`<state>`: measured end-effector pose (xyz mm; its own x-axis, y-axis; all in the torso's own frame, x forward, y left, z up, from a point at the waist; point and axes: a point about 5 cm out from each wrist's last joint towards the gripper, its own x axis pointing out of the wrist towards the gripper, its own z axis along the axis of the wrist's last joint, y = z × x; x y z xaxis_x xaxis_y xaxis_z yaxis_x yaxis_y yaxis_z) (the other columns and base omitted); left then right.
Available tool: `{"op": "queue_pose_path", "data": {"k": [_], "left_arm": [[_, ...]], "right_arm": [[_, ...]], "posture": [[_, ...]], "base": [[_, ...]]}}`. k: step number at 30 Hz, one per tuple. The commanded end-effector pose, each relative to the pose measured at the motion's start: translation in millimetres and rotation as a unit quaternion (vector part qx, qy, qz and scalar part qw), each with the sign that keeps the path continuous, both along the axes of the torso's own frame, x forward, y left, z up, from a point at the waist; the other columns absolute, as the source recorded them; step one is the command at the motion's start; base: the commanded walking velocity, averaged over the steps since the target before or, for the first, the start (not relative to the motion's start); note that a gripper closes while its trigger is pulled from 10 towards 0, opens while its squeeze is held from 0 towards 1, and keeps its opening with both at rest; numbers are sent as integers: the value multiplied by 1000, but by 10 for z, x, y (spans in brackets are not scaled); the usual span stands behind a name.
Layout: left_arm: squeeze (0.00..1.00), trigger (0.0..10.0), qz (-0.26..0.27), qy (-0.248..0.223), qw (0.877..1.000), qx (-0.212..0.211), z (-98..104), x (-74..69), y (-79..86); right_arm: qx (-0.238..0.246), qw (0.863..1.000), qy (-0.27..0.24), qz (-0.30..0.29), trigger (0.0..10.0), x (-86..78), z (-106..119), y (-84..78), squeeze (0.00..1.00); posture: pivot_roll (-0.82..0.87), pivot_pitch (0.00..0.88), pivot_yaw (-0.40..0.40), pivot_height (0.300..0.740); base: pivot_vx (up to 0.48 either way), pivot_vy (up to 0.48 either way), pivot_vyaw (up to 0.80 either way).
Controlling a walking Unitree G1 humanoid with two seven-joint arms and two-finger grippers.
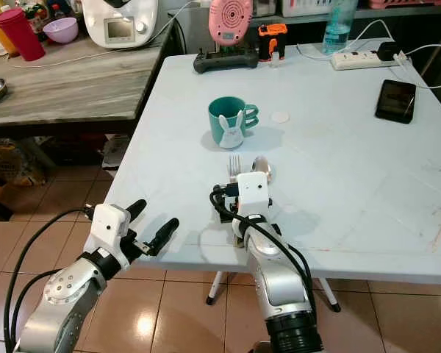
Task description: Setting the table
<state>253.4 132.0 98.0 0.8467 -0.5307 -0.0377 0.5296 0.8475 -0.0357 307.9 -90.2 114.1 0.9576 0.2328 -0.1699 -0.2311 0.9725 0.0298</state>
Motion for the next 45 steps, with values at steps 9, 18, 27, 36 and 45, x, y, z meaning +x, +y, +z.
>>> {"op": "queue_pose_path", "data": {"k": [9, 18, 27, 36, 45], "left_arm": [[0, 10000, -4, -16, 1000, -1, 57, 16, 23], [0, 10000, -8, -11, 1000, -1, 41, -2, 0], [0, 10000, -14, -10, 1000, -4, 45, -4, -2], [0, 10000, -19, -10, 1000, -7, 54, 5, -22], [0, 10000, -15, -7, 1000, -6, 46, 8, -8]], "right_arm": [[-16, 998, 54, 26, 0, -59, -196, 110, 0], [-17, 995, 94, 28, 0, -46, -273, 160, 0], [-21, 993, 113, 21, 0, -46, -340, 100, 0], [-14, 993, 116, 7, 0, -39, -341, 51, 0], [2, 994, 106, -9, 0, -25, -296, 41, 0]], "posture": [[-199, 122, 114, 740], [-196, 125, 118, 740], [-192, 125, 117, 740], [-197, 125, 121, 740], [-203, 127, 126, 740]], "base": [[0, 0, 0], [0, 0, 0], [0, 0, 0], [0, 0, 0], [0, 0, 0]]}}
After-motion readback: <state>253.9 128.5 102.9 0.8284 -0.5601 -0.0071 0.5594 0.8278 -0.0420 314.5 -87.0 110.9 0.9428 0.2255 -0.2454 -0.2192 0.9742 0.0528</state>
